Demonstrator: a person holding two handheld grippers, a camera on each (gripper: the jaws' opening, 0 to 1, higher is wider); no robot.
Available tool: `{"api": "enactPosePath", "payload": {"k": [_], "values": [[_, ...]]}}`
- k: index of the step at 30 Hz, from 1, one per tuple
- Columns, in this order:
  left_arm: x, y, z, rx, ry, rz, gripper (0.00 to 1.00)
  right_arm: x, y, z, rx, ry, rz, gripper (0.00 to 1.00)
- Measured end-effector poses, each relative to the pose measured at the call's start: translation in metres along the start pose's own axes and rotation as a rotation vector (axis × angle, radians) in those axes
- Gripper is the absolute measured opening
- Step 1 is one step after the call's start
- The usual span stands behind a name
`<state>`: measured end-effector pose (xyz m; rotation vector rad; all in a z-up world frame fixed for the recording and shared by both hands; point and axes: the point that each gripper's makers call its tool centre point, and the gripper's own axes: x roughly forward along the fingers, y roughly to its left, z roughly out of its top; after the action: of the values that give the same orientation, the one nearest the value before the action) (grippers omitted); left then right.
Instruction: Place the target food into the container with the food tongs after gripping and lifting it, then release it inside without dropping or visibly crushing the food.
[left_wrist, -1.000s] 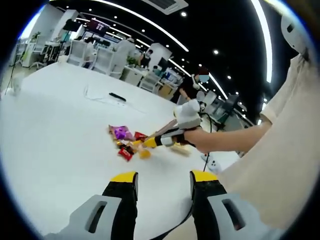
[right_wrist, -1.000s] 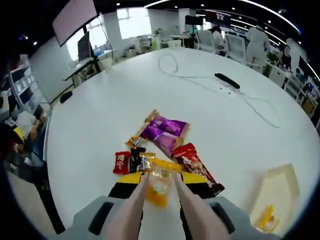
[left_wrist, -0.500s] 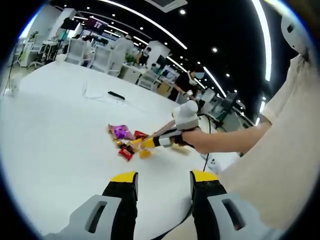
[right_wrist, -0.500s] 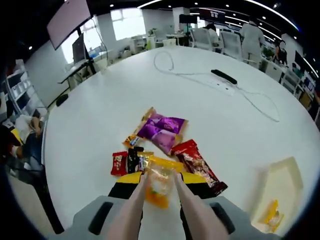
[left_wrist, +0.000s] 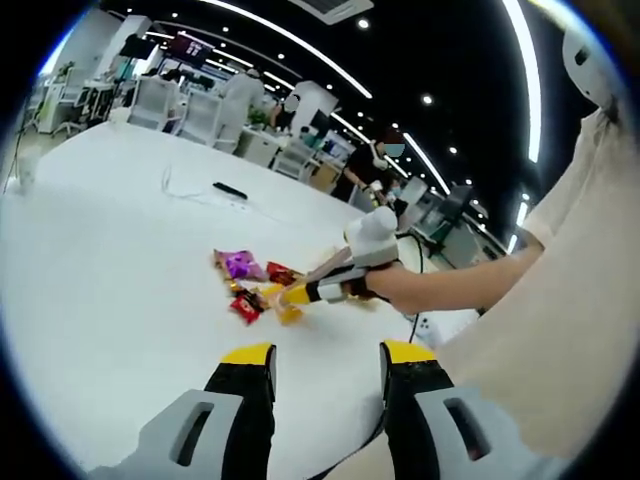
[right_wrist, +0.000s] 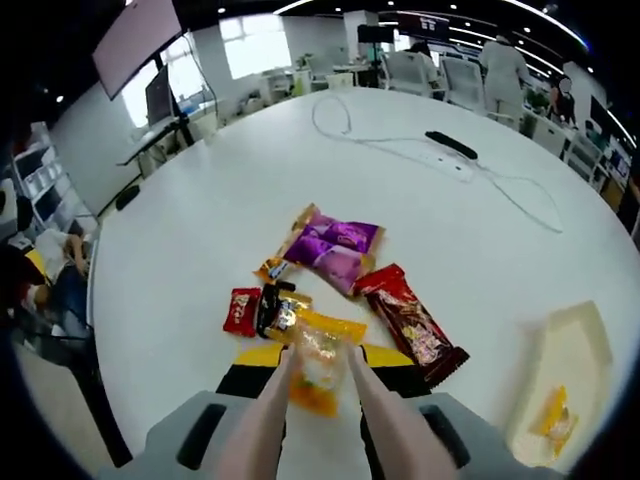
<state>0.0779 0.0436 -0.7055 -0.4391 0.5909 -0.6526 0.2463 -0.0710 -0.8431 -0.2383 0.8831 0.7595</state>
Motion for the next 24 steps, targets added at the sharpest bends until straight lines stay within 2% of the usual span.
{"api": "enactPosePath", "payload": {"k": [13,24], "values": [[-0.001,-0.001,0.000,0.001,-0.005,-0.005,0.41,-0.002,0.008,0.000,-0.023,-0.004,0.016,0.19],[-0.003,-0.002,-0.002,0.004,-0.007,-0.010,0.41,-0.014,0.005,0.000,0.041,-0.027,0.021,0.18]]}}
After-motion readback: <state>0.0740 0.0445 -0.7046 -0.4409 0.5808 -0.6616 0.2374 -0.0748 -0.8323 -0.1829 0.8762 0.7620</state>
